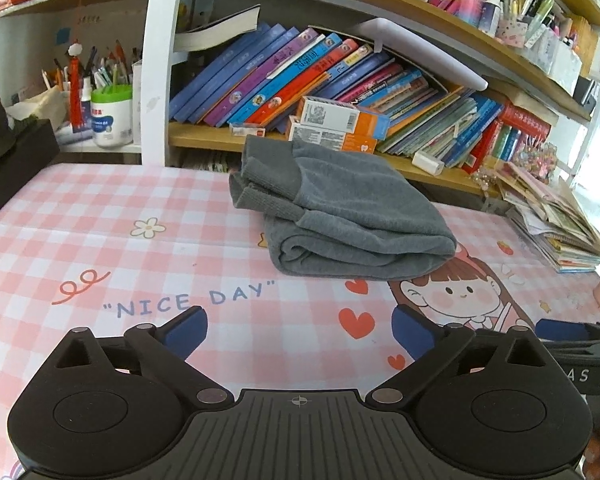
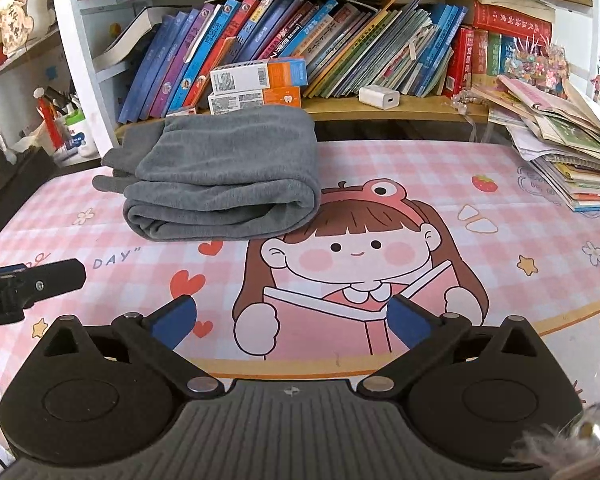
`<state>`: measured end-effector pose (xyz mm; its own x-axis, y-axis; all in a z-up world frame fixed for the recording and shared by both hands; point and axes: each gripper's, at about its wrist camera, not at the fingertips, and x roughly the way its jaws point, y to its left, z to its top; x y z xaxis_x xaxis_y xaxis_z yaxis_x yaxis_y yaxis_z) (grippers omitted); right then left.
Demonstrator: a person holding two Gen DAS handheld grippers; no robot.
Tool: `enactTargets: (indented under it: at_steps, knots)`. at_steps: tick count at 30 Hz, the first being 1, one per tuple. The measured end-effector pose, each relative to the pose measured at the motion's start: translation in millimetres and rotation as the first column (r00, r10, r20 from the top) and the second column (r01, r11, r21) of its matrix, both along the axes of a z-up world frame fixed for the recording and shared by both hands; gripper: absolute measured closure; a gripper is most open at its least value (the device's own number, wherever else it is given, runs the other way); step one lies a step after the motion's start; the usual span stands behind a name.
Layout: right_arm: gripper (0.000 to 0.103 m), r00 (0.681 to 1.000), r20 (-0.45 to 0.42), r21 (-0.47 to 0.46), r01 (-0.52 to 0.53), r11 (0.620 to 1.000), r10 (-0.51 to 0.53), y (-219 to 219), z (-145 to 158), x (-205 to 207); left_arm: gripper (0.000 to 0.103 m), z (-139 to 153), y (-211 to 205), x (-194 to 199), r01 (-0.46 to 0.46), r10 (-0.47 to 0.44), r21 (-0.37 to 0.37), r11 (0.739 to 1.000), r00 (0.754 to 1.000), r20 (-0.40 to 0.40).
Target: Fold clothes
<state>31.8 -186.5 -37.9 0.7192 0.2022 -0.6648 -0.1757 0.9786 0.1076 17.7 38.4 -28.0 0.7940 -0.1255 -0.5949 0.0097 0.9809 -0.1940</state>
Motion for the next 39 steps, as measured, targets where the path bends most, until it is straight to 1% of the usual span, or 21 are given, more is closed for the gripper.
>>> enactTargets:
  at_steps: [12,39]
  knots:
    - [0.0,1.0,-0.004,-0.011,-0.013,1.0,0.013,2.4,-0.6,-0.3,0.0,-0.1,0.8,-0.2,-0.008,0.008,-0.003,1.0,1.0,-0.004]
    - [0.0,1.0,-0.023,-0.01,-0.014,1.0,0.014,1.9,-4.0,2.0,0.0,-4.4,1.4,1.1,-0.004,0.003,-0.014,1.0,1.0,-0.027]
